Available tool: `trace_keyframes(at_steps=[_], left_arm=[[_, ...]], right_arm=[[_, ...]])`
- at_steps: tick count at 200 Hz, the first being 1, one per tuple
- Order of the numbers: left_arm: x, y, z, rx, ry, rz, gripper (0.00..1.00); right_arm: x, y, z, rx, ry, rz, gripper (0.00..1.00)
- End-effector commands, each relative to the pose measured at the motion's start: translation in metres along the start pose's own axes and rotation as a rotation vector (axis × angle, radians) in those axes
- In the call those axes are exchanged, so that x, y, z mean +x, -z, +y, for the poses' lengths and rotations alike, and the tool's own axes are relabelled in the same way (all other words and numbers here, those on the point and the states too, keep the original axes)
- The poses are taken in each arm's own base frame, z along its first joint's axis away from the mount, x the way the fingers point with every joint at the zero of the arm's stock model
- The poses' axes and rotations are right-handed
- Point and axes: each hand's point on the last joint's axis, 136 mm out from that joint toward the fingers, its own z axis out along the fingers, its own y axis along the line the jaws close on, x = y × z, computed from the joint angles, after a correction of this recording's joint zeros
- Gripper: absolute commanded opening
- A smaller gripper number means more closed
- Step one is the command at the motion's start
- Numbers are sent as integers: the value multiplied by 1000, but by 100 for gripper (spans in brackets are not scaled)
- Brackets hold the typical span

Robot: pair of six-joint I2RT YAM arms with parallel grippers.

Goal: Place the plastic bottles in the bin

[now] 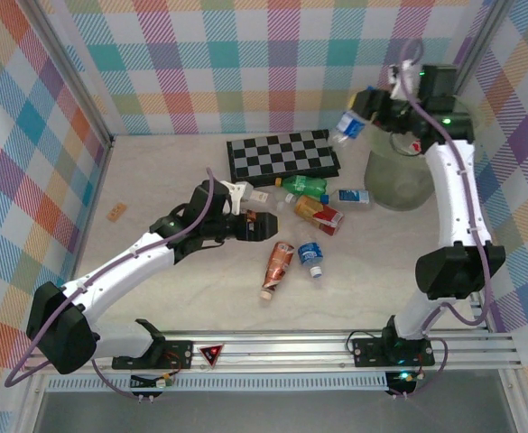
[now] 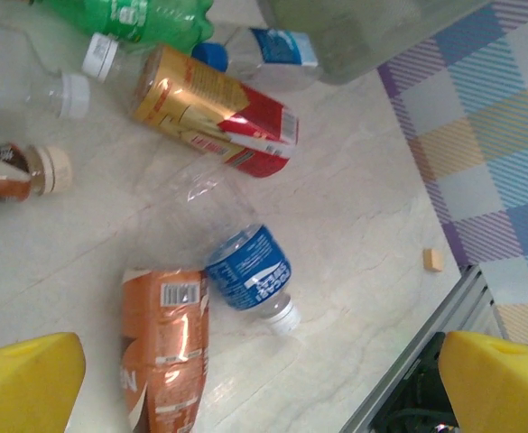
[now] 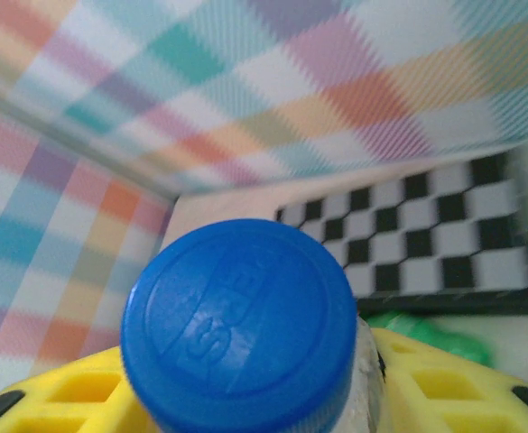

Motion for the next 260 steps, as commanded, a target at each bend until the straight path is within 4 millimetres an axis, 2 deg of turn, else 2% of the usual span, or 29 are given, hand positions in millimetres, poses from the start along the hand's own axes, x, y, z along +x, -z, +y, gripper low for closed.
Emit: trace_keyframes(at_steps=[1,20,34,69,104,136,172,223,260], left_arm=[[14,1,12,-49,0,34,99],[21,0,16,-77,1,53,99],[27,-2,20,-96,11,67,98],[42,-3,25,-115,33,94,97],[47,2,26,-125,41,81,96],[47,1,30,-147,44,81,95],[60,-5,35,-203,23,135,95],[78,-17,39,-239,10,200,92],[90,-27,40,-266,-10,244,90]], right_arm=[[-42,24,-41,133,-20,-160,35],[-71,47,-72,241,-32,-303,35],[-82,55,-90,307,-29,-375,35],[-99,57,-125,444,27,-492,34],[-109,52,-147,476,9,-511,34],[-101,28,-177,519,-23,-444,35],[-89,2,-206,555,-64,-356,37],[-63,-33,-232,548,-130,-179,43],[-51,-51,-244,527,-212,-106,54]])
